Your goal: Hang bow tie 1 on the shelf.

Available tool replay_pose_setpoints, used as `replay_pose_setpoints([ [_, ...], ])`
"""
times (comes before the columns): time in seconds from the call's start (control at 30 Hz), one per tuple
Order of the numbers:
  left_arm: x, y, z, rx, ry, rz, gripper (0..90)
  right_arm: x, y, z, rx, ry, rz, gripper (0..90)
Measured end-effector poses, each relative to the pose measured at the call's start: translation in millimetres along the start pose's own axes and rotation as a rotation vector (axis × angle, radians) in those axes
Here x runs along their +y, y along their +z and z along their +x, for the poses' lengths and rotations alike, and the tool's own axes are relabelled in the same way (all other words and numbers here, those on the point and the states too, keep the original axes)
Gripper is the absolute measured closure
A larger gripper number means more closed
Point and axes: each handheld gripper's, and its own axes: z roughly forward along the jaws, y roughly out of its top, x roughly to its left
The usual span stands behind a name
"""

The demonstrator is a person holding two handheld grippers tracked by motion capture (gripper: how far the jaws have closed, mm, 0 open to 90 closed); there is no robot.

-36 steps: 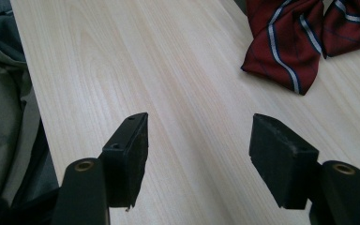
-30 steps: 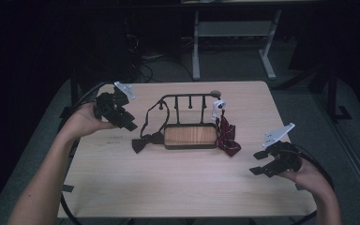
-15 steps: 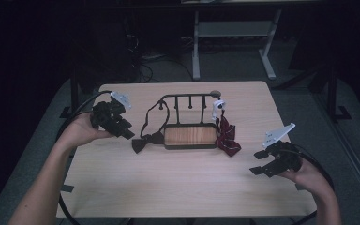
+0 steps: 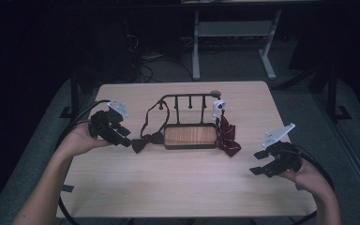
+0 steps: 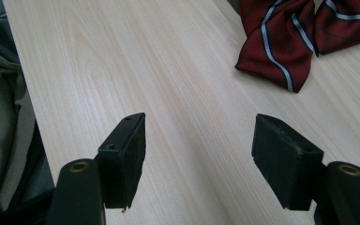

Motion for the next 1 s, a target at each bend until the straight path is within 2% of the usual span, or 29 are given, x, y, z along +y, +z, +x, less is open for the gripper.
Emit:
replay_pose_setpoints([
  [0.23,-4.7,7.0,-6.0,-0.003,0.005,-0.01,49.9,-0.8,0.5,-0.5,-0.001,0.0,0.0,34.8],
  [0.43,-9.3,14.5,-11.6,-0.004,0.018,-0.009,48.2,-1.4,0.4,-0.7,-0.006,-0.003,0.001,34.6],
  [0.53,-10.8,17.7,-14.7,0.003,0.013,0.001,46.8,-1.4,0.7,-0.6,-0.005,-0.002,0.002,34.6],
  [0.63,-13.0,19.1,-15.8,0.0,0.02,-0.009,46.5,-1.7,0.6,-0.8,-0.004,0.0,0.002,34.6],
  [1.0,-28.2,33.2,-17.4,0.004,0.006,-0.006,43.8,-3.5,0.8,-0.9,0.001,0.011,0.002,34.7],
])
